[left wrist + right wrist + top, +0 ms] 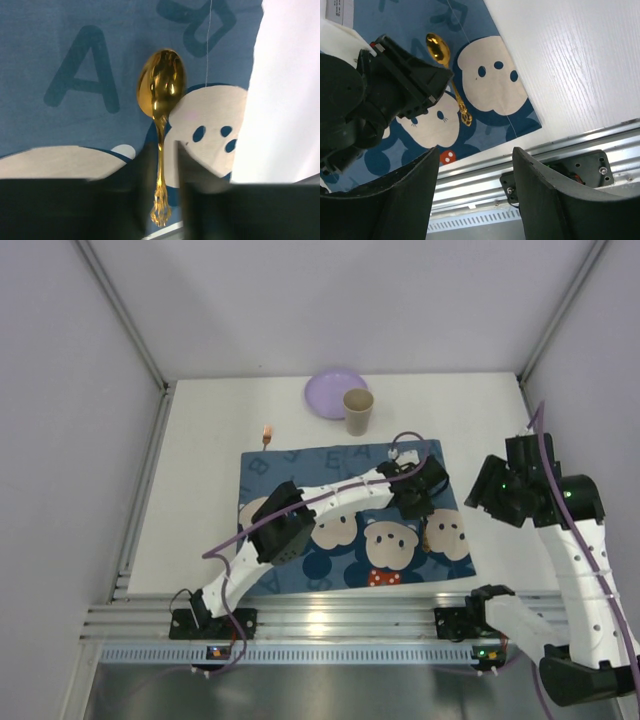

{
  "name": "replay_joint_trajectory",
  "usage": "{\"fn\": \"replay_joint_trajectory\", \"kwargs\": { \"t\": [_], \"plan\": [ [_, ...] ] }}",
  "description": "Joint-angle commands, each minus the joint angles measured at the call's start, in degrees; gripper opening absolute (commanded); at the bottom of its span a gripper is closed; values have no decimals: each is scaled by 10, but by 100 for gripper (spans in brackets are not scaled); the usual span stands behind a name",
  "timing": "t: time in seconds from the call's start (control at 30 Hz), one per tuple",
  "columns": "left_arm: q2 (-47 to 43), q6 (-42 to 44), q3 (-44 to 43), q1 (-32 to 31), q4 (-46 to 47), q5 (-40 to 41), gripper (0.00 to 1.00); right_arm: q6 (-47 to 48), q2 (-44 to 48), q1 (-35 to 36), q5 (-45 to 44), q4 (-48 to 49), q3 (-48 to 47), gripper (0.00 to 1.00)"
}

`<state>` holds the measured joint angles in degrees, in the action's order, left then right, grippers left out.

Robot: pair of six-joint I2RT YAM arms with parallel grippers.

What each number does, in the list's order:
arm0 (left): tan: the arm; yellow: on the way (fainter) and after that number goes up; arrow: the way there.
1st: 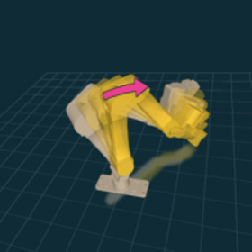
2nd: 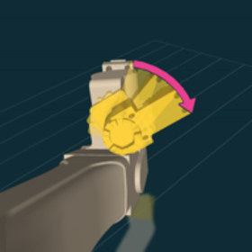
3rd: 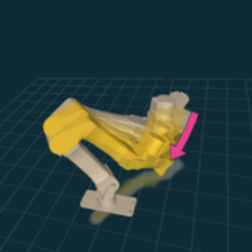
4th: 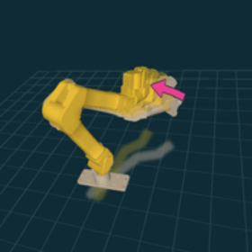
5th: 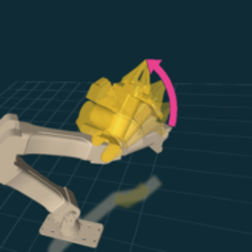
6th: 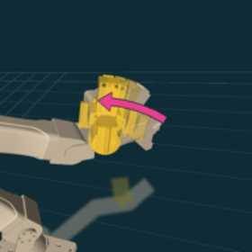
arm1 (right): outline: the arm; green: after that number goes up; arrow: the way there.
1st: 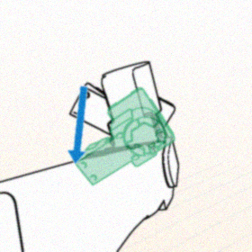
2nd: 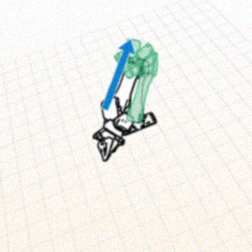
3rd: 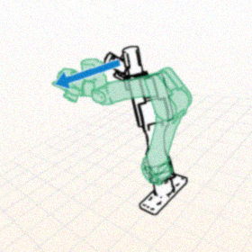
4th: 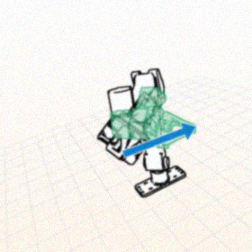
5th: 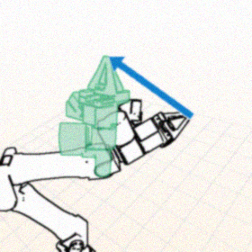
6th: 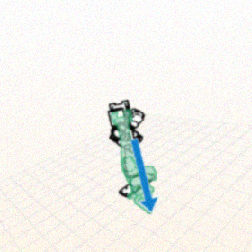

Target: Set the dinner table for one person

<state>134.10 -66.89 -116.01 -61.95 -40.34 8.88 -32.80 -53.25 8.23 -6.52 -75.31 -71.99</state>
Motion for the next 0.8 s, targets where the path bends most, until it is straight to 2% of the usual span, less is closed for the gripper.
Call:
{"fn": "replay_joint_trajectory", "kwargs": {
  "t": [0.0,0.03,0.07,0.13,0.3,0.43,0.5,0.53,0.63,0.73,0.77],
  "plan": [
    [-1,-25,-23,8,32,-32,43,14,6,-1,-19,-33,3,62],
    [2,-18,-30,8,32,-37,64,16,3,3,-20,-27,0,62],
    [1,-11,-46,8,26,-39,72,17,-1,4,-20,-24,-1,65],
    [-9,14,-62,9,0,-35,81,23,-9,6,-11,-6,-11,68],
    [-95,105,-70,31,-75,30,82,62,-68,10,112,83,-60,71],
    [-244,152,0,95,-130,81,81,56,-178,20,219,161,-159,79],
    [-302,172,87,150,-130,89,81,49,-258,39,221,177,-232,80],
    [-359,181,120,186,-122,93,81,49,-285,59,213,193,-257,81],
    [-469,222,290,242,-91,111,81,41,-429,81,205,216,-355,81],
    [-555,255,384,277,-73,111,81,30,-526,93,206,223,-468,80],
    [-571,267,402,280,-68,112,81,29,-589,95,202,224,-501,79]
  ]
}}
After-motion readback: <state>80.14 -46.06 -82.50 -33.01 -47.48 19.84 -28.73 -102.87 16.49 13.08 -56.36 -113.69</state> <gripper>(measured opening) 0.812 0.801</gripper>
